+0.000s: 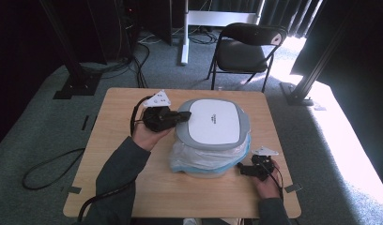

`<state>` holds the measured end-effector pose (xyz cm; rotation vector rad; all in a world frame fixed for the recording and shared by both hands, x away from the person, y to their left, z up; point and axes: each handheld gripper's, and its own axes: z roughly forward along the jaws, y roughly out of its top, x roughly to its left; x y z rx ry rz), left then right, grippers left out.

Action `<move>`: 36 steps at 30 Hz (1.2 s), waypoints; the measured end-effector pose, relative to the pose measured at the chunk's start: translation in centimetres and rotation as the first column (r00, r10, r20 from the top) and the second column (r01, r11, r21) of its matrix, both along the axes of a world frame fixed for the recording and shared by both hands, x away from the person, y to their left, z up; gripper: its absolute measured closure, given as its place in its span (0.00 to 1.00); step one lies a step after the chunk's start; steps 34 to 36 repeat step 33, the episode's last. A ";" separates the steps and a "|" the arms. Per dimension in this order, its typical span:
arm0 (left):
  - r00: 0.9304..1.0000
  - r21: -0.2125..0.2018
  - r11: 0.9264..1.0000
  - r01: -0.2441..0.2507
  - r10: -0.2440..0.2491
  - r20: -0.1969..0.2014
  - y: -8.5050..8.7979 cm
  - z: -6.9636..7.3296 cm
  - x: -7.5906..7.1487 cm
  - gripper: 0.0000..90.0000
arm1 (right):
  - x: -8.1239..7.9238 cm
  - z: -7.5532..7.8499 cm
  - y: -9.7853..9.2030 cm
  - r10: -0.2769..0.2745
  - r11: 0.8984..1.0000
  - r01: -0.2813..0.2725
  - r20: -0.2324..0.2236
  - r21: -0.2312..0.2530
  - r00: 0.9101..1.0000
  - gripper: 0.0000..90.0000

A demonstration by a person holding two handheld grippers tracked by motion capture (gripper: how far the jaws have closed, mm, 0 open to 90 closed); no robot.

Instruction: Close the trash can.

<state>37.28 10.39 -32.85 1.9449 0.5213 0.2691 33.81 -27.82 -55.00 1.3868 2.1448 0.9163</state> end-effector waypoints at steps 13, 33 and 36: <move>0.993 -0.061 0.998 -0.017 0.024 0.119 0.2 2.5 -0.9 0.83 | 0.0 0.0 0.0 -0.001 1.000 0.001 -0.001 0.001 1.000 0.12; 0.967 -0.147 0.959 -0.243 0.251 0.037 8.5 0.1 -0.3 0.74 | 0.1 0.0 0.0 0.001 1.000 -0.001 0.000 0.001 1.000 0.12; 0.967 -0.147 0.959 -0.243 0.251 0.037 8.5 0.1 -0.3 0.74 | 0.1 0.0 0.0 0.001 1.000 -0.001 0.000 0.001 1.000 0.12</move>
